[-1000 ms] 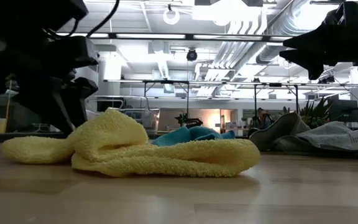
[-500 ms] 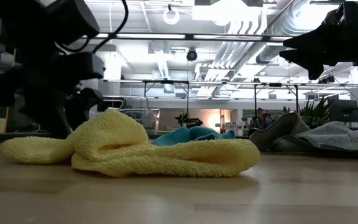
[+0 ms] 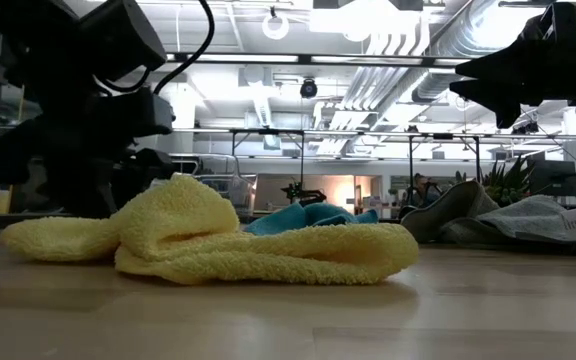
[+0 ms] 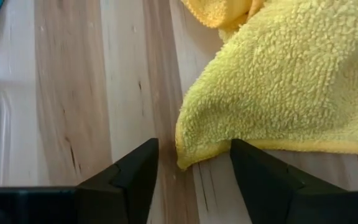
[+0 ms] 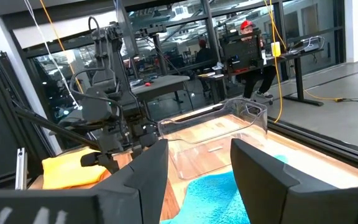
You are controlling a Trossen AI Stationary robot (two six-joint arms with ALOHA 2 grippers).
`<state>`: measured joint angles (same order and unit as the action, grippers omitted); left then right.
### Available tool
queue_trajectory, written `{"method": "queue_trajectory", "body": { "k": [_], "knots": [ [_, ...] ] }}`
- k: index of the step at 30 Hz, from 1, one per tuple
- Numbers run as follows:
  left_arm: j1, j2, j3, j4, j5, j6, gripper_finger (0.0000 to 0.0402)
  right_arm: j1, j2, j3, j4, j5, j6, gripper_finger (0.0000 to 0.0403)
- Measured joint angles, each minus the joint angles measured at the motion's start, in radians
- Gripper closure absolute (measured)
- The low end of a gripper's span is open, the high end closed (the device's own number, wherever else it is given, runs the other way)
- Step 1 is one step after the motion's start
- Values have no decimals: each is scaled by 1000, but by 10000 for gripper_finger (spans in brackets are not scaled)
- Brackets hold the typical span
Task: Fold microfiber towels
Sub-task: Fold the yellow microfiber cloth
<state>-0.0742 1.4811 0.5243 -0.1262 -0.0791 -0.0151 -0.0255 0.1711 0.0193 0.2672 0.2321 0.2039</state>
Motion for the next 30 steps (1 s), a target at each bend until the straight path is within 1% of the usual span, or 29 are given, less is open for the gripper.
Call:
{"method": "queue_trajectory", "body": {
  "k": [2,4,9,10,15,18,22,26,28,30],
  "knots": [
    [0,0,0,0,9,0,242,0,0,0,0,0,0,236],
    [0,1,0,0,30,1,275,0,0,0,0,0,0,236],
    [0,1,-1,0,42,-2,377,0,0,0,0,0,0,236],
    [0,1,-1,1,39,-14,388,0,0,0,0,0,0,236],
    [2,-44,-7,-29,33,-44,395,0,0,0,0,0,0,236],
    [2,-119,-7,-59,15,-60,398,0,0,0,0,0,9,236],
    [-4,-231,-6,-127,-57,-61,400,0,4,0,8,-6,63,236],
    [-12,-330,-1,-156,-114,-60,400,0,21,0,38,-53,72,236],
    [-16,-362,26,-192,-121,-52,401,0,40,0,71,-72,70,236],
    [-30,-378,74,-248,-155,-34,401,0,61,0,99,-82,60,236]
  ]
}}
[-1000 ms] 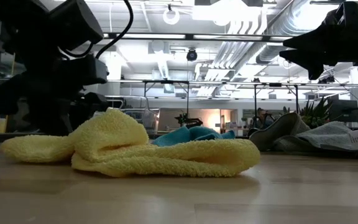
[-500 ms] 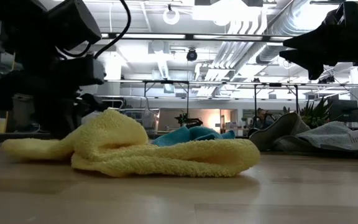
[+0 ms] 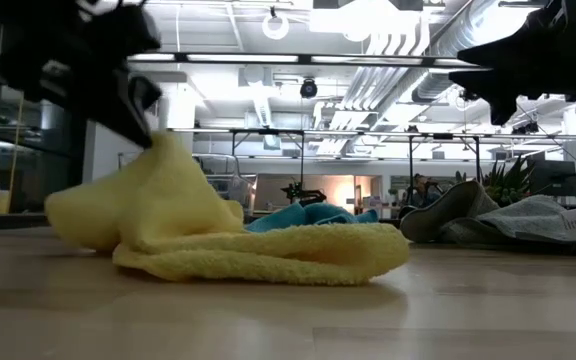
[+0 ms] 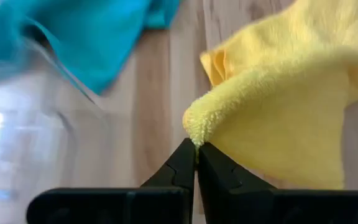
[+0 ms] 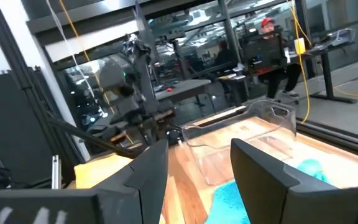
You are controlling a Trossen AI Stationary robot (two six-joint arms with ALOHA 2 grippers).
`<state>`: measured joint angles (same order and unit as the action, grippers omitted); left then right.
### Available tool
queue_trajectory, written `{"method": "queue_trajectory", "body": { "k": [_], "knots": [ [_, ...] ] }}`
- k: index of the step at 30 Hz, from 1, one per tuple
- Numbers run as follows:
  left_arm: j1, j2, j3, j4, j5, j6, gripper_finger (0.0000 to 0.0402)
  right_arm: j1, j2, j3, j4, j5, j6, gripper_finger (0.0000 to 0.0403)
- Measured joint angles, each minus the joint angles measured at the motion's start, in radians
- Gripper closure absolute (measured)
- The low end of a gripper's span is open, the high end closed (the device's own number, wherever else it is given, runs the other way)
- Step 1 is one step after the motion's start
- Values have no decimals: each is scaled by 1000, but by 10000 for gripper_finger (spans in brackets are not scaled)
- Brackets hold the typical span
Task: Fold microfiber towels
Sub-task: Fold the yellow microfiber cloth
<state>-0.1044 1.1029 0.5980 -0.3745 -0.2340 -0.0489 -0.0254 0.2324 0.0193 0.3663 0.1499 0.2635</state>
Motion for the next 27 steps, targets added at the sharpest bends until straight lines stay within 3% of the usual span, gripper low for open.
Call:
{"method": "queue_trajectory", "body": {
  "k": [6,14,21,27],
  "knots": [
    [-93,20,156,-112,-186,156,401,0,88,0,65,-3,-2,236],
    [-250,165,201,-109,-312,350,401,0,212,0,179,-40,-2,236],
    [-403,307,200,-141,-341,233,402,0,299,17,234,-50,-2,236],
    [-483,289,200,-199,-359,49,401,35,470,147,186,-48,-58,236]
  ]
}}
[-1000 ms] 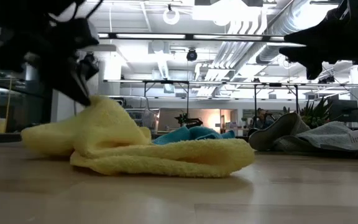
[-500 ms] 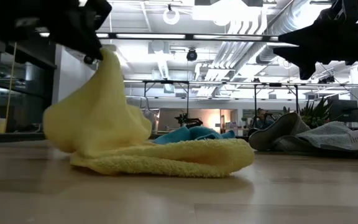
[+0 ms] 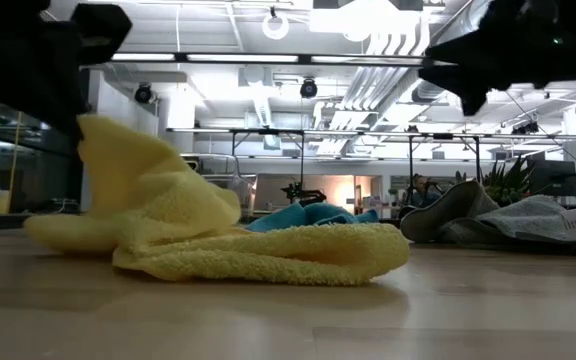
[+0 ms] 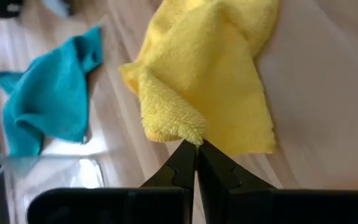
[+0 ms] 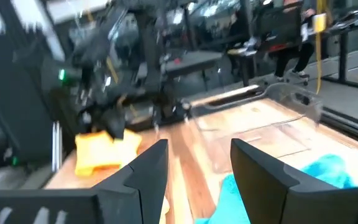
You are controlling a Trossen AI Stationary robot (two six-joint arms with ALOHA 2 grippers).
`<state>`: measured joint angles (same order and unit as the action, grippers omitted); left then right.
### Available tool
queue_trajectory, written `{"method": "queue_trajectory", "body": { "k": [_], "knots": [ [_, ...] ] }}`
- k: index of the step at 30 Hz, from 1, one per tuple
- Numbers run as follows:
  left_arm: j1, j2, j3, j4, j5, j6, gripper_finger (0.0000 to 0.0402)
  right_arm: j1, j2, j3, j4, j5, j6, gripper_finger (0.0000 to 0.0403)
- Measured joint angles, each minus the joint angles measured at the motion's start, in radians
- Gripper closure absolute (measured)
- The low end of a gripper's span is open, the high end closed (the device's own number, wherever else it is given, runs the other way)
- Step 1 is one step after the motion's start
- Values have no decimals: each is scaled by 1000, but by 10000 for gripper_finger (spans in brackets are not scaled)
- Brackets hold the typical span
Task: Fold microfiber towels
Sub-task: Fold the yellow microfiber cloth
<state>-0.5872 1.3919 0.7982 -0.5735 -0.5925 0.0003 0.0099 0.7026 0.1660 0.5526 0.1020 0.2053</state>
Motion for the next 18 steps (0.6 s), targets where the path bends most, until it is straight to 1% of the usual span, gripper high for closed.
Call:
{"method": "queue_trajectory", "body": {
  "k": [3,6,8,12,18],
  "knots": [
    [-27,-43,9,-48,-32,-78,401,36,130,71,-6,0,-46,236],
    [-53,-86,50,-147,-66,-162,401,68,275,152,-3,0,-81,236],
    [-64,-111,82,-212,-70,-230,401,84,378,208,-4,0,-106,236],
    [-69,-139,97,-266,-44,-339,401,98,589,318,-3,-1,-144,236],
    [-61,-127,98,-338,25,-457,401,97,894,483,-11,0,-185,236]
  ]
}}
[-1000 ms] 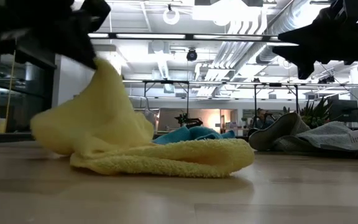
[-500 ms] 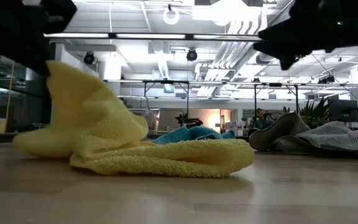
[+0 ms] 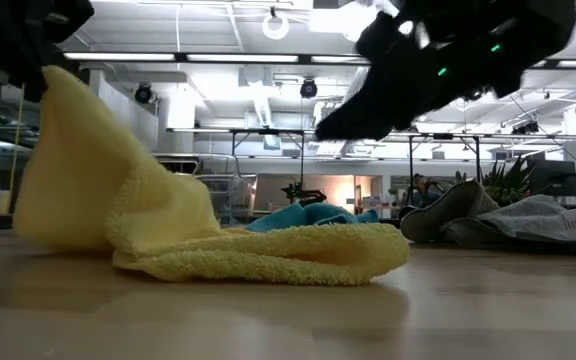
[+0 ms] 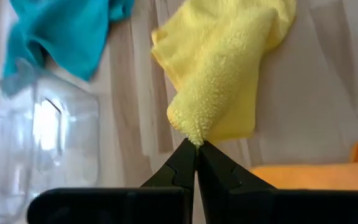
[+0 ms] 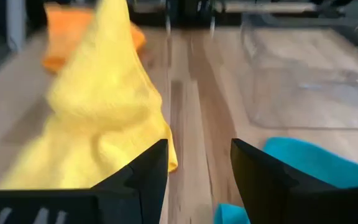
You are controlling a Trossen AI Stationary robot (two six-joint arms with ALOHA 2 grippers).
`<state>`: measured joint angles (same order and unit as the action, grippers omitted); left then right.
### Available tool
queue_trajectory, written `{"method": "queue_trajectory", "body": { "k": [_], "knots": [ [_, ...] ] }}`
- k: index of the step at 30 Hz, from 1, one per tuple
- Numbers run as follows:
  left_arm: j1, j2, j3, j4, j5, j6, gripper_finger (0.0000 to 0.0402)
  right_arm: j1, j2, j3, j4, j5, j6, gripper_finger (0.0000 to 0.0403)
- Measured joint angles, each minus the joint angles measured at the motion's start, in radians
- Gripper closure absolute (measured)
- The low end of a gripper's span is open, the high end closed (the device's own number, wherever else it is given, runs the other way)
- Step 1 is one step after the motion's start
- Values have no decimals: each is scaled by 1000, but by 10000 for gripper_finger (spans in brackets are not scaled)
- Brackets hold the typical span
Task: Fold microfiber towels
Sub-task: Fold the yellow microfiber cloth
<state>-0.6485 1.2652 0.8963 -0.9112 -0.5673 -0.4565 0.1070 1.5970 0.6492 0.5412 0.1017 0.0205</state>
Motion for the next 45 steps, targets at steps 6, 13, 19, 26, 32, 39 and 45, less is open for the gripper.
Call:
{"method": "queue_trajectory", "body": {
  "k": [6,13,19,26,32,39,45],
  "knots": [
    [15,-1,0,-13,-11,-72,401,0,218,162,-47,0,-73,236],
    [16,-1,0,-7,-59,-116,401,7,361,321,-236,1,-96,236],
    [16,-1,0,-4,-101,-117,401,18,416,399,-275,1,-124,236],
    [16,-1,0,2,-124,-119,401,19,417,400,-295,33,-108,236],
    [16,-1,0,2,-126,-135,401,19,417,400,-292,31,-107,236],
    [22,-1,0,3,-125,-136,401,19,417,400,-287,-18,-59,236],
    [67,-1,0,4,-102,-102,401,19,442,400,-253,-2,-44,236]
  ]
}}
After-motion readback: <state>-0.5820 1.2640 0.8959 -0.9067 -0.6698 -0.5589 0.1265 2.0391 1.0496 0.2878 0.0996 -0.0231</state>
